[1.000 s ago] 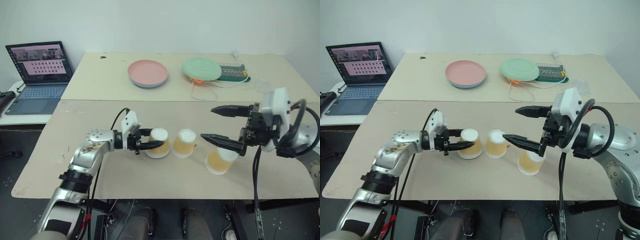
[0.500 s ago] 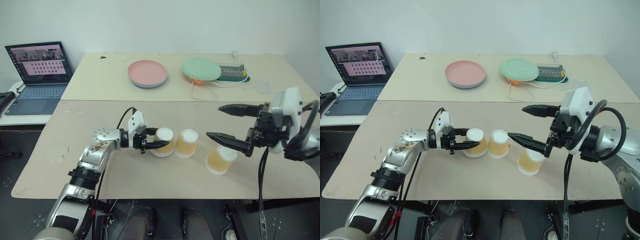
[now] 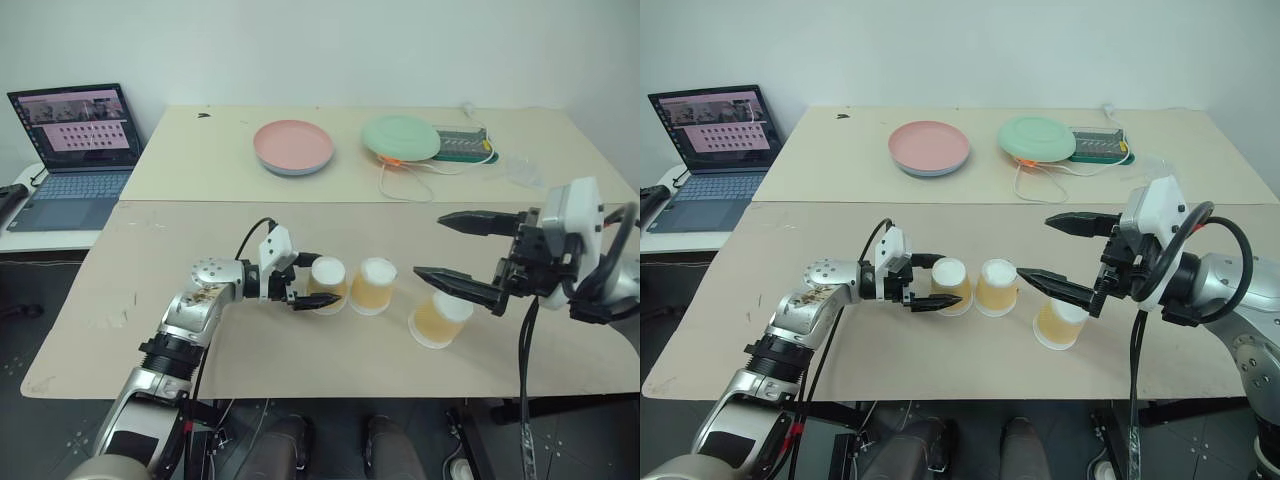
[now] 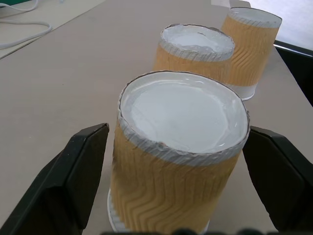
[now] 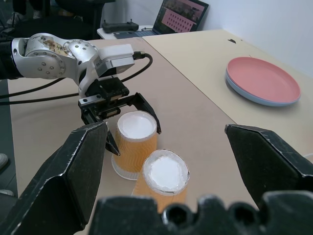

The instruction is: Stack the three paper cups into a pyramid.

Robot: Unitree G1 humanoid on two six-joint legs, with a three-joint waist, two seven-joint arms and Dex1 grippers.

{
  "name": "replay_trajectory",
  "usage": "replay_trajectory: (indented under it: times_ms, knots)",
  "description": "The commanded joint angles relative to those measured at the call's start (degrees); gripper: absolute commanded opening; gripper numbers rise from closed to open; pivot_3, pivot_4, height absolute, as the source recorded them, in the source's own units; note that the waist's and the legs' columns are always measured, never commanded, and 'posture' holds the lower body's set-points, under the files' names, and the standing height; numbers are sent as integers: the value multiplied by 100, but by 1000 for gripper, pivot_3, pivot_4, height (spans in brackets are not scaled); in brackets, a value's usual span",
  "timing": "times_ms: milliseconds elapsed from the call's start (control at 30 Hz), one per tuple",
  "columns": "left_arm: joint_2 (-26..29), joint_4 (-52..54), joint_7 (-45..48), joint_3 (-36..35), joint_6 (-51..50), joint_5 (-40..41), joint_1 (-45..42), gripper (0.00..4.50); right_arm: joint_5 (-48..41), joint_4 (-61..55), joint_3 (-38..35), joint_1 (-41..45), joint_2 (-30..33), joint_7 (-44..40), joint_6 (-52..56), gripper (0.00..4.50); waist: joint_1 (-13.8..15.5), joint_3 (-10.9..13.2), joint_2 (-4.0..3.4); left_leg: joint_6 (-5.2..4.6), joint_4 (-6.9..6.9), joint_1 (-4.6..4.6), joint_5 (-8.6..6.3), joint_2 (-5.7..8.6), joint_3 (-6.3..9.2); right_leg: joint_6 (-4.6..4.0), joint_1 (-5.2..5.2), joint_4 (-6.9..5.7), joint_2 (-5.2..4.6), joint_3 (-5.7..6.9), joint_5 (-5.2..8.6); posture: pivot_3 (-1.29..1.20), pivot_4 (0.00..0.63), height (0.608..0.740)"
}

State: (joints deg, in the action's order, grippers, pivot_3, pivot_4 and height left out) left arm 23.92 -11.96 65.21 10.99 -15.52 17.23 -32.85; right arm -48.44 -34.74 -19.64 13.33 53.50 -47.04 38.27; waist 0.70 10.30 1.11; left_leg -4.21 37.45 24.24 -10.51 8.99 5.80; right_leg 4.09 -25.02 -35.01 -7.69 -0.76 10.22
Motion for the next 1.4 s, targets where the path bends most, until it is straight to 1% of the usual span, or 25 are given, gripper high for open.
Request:
replay_trajectory:
  times_ms: [33, 233, 300, 367, 433, 567, 633, 733, 833, 933, 1033, 1233, 1400]
  knots:
    - [391, 587, 261, -112, -298, 138, -46, 4480, -35, -69, -218, 73, 115, -25, -67, 4500, -8, 0, 1, 0, 0, 0, 0, 0, 0, 0, 0, 0, 0, 0, 0, 0, 150, 729]
    - [1424, 1422, 933, -381, -958, 580, -99, 4480, -85, -59, -597, -260, 251, -166, 1, 4500, -9, 0, -2, 0, -2, 5, 0, -3, 1, -1, -11, -4, 6, -1, 0, 0, 150, 729]
    - [1719, 1689, 1060, -537, -1219, 775, -161, 4480, -16, -10, -902, -592, 320, -293, 22, 4500, 9, 1, -1, 0, -2, 2, 0, -3, 1, -1, -8, -2, 6, 0, 0, 0, 150, 729]
    - [1952, 1960, 1092, -753, -1558, 1054, -292, 4480, 95, 94, -1430, -1113, 354, -476, 66, 4500, 42, 2, 0, 0, -2, 4, 0, -2, 4, 0, -9, 0, 6, 1, 1, 0, 150, 729]
    - [2034, 2126, 1037, -865, -1720, 1223, -336, 4480, 145, 161, -1768, -1448, 349, -563, 71, 4500, 61, 2, -1, -1, -2, 4, -1, 2, 5, 2, -9, -1, 5, 1, 2, 0, 150, 729]
    - [2042, 2420, 827, -1040, -2102, 1556, -491, 4480, 740, 363, -2550, -2693, 257, -1138, -116, 4500, 72, 1, -3, -1, -1, -3, -1, -2, 3, 4, 3, -1, 6, -1, 3, 0, 150, 729]
    - [2046, 2493, 777, -1026, -2145, 1584, -507, 4480, 954, 477, -2718, -3076, 205, -1262, -216, 4500, 75, 1, -3, 0, -3, -5, -1, -4, 5, 15, 5, -2, 8, 2, 12, 0, 150, 729]
    - [2028, 2508, 740, -969, -2142, 1574, -535, 4480, 1423, 546, -2561, -3619, 198, -1473, -499, 4500, 18, -2, -6, 0, -3, -10, -1, -7, -3, 30, 9, -1, 9, -6, 21, 0, 150, 729]
    - [1994, 2478, 741, -920, -2165, 1570, -623, 4480, 2186, 504, -1783, -3813, 277, -1242, -879, 4500, -27, -2, -8, 1, -3, -16, -2, -15, -7, 43, 15, 0, 10, -5, 29, 0, 150, 729]
    - [1999, 2433, 777, -896, -2154, 1544, -694, 4480, 2550, 457, -1141, -3514, 251, -900, -988, 4500, -48, -2, -10, 2, -3, -23, -2, -23, -14, 43, 21, 1, 11, -5, 30, 0, 150, 729]
    - [2036, 2473, 818, -910, -2200, 1590, -755, 4480, 2647, 395, -670, -3147, 144, -685, -982, 4500, -54, -3, -11, 2, -3, -21, -2, -23, -18, 43, 19, 1, 9, -7, 30, 0, 150, 729]
    - [2098, 2409, 900, -884, -2119, 1505, -714, 4480, 2797, 592, -221, -2518, 16, -352, -939, 4500, -2, -2, -10, 2, -3, -9, -2, -20, -17, 30, 4, 2, 10, -5, 23, 0, 150, 729]
    - [2092, 2397, 816, -895, -2063, 1438, -659, 4480, 2700, 536, -130, -2333, 1, -382, -878, 4500, 10, -2, -10, 2, -3, -9, -2, -20, -15, 25, 4, 0, 11, -4, 21, 0, 150, 729]
